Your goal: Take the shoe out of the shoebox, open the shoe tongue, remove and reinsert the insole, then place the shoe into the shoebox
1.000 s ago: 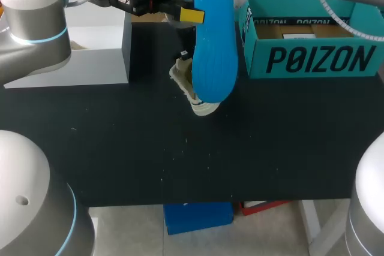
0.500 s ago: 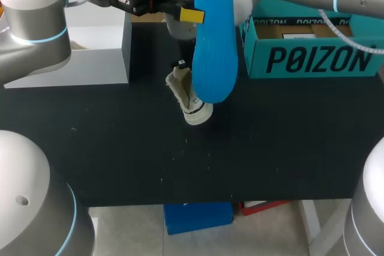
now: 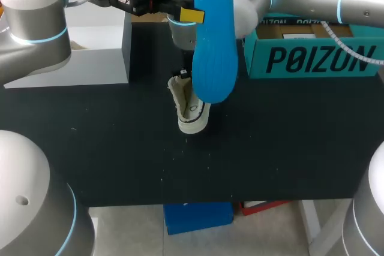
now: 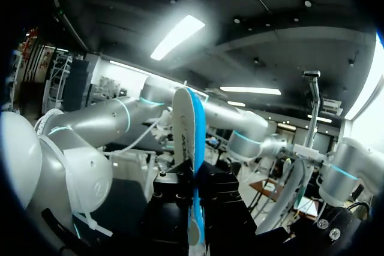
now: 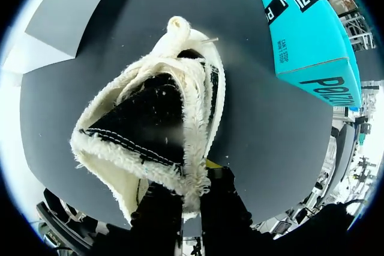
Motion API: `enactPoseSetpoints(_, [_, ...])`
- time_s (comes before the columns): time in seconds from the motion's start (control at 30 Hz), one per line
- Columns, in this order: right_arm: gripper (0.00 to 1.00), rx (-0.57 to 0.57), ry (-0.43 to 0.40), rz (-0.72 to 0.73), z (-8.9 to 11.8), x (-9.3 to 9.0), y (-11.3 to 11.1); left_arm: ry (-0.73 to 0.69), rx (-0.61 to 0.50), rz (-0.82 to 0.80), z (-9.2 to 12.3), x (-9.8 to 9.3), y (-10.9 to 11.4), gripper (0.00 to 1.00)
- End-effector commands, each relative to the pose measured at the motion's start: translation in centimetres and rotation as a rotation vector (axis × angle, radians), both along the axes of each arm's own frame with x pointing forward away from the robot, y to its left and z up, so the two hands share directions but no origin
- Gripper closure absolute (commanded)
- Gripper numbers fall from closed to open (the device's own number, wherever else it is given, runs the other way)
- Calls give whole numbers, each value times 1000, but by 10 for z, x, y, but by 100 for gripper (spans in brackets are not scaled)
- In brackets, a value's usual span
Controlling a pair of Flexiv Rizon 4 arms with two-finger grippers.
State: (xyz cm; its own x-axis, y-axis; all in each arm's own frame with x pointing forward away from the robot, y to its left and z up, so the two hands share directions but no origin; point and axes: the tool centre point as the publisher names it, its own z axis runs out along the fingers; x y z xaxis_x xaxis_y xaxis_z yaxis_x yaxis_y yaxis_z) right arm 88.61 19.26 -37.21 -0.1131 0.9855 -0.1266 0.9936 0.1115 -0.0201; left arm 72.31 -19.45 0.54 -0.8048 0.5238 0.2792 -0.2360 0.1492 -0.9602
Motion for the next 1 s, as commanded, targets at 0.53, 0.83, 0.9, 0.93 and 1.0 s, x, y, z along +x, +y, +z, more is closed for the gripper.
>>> enactPoseSetpoints(0.53, [100,16,-40,-3,-35,-12,-9,-2,-1,3,-1,-1,-1,100])
enactPoseSetpoints(0.83, [0,69,-29,-68,-3,-15,-22,-2,-1,3,-1,-1,-1,100])
enactPoseSetpoints(0.9, [0,98,-24,-84,10,-17,-26,-2,-1,3,-1,-1,-1,100])
enactPoseSetpoints(0.93, [0,110,-28,-87,17,-18,-28,-2,-1,3,-1,-1,-1,100])
enactPoseSetpoints(1.0, [0,161,-20,-95,30,-20,-32,-2,-1,3,-1,-1,-1,100])
